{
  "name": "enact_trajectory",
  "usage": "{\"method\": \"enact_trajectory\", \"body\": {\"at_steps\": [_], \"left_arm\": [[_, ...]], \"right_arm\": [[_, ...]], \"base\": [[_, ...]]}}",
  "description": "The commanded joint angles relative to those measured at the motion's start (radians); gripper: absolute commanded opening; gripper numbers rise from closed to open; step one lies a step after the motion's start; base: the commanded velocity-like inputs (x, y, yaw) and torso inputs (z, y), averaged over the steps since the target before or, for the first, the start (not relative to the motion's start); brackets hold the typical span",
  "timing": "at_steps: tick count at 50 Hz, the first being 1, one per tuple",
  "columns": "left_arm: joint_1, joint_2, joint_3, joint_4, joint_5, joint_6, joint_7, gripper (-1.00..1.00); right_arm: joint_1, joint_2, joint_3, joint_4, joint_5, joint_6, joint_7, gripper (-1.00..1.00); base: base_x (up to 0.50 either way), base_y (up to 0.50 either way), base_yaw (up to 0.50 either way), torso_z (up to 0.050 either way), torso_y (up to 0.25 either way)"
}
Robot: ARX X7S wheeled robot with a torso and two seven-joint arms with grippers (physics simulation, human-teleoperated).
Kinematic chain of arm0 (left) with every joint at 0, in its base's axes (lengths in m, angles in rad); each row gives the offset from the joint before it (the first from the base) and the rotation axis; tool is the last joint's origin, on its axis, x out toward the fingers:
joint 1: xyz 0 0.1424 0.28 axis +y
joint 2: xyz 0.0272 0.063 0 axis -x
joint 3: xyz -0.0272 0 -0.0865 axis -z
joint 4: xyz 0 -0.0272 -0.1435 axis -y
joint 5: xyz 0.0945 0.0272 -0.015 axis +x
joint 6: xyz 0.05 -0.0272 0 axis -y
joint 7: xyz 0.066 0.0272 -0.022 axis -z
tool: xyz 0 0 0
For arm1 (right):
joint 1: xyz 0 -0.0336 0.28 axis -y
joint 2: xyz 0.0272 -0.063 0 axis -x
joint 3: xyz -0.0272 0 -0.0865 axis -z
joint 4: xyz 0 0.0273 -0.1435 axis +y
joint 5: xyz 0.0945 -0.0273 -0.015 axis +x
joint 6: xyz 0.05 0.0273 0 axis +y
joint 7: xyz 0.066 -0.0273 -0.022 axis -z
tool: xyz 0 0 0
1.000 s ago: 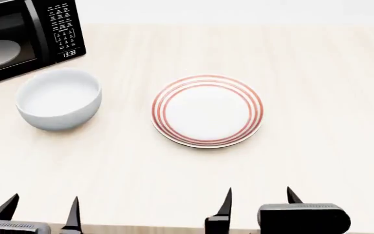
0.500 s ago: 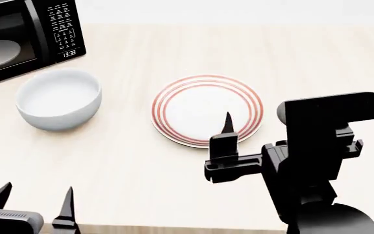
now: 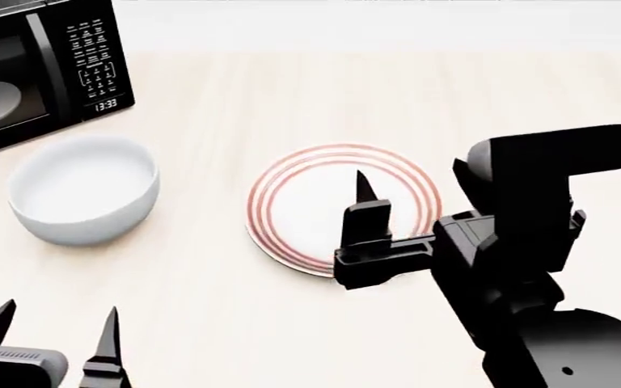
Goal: Put the white bowl to the right of the plate.
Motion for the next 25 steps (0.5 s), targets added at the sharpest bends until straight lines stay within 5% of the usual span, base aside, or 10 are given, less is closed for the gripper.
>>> {"method": "enact_trajectory", "body": {"at_steps": [1,25], "left_arm": [[0.001,-0.007,0.004,0.004,-0.011,0.001,-0.009,1.00],[0.002,-0.022,0.013,0.008,-0.030,0.003,-0.022,1.00]], "right_arm": [[0.004,-0.003,0.029,-0.004,0.039,0.014,-0.025,1.00],[0.017,0.003,0.033,-0.019,0.055,0.031,-0.002,1.00]], "base": [[0.50,0.00,0.00,0.000,0.000],[0.50,0.28,0.00,0.000,0.000]]}}
